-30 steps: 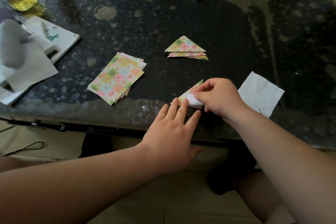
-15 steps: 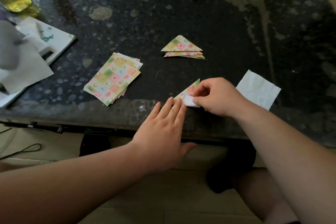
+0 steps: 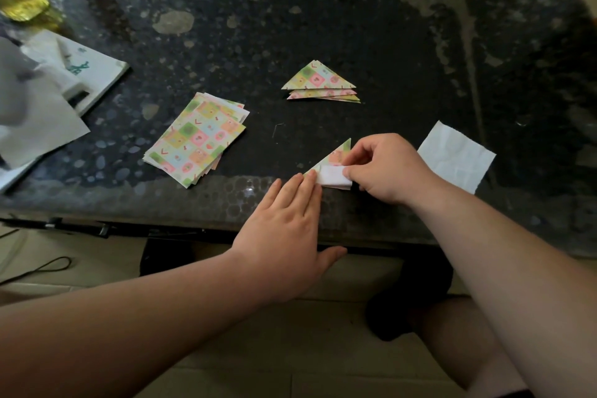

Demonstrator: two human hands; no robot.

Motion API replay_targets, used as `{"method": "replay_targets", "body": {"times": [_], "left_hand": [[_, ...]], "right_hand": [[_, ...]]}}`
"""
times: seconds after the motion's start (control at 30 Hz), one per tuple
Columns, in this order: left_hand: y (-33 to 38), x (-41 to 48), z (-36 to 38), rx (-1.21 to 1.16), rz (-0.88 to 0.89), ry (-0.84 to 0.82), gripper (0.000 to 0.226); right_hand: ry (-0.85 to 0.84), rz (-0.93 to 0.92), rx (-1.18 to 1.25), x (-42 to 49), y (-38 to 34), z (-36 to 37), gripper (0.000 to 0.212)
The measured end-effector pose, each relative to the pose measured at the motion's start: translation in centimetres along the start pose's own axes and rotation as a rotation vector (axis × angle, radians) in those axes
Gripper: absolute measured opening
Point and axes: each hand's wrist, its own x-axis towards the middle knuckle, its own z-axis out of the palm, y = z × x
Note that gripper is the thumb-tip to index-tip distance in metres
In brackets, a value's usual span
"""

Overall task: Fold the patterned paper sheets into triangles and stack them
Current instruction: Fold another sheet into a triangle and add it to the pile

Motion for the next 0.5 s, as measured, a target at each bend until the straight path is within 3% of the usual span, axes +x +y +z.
{"method": "replay_targets", "body": {"times": [0.5], "left_hand": [[-0.19,0.22,0.14,-0.018,0.003,0.055,0.095]], "right_hand": [[-0.023,-0.025,-0.047,-0.16,0.04,-0.16,0.010]]}}
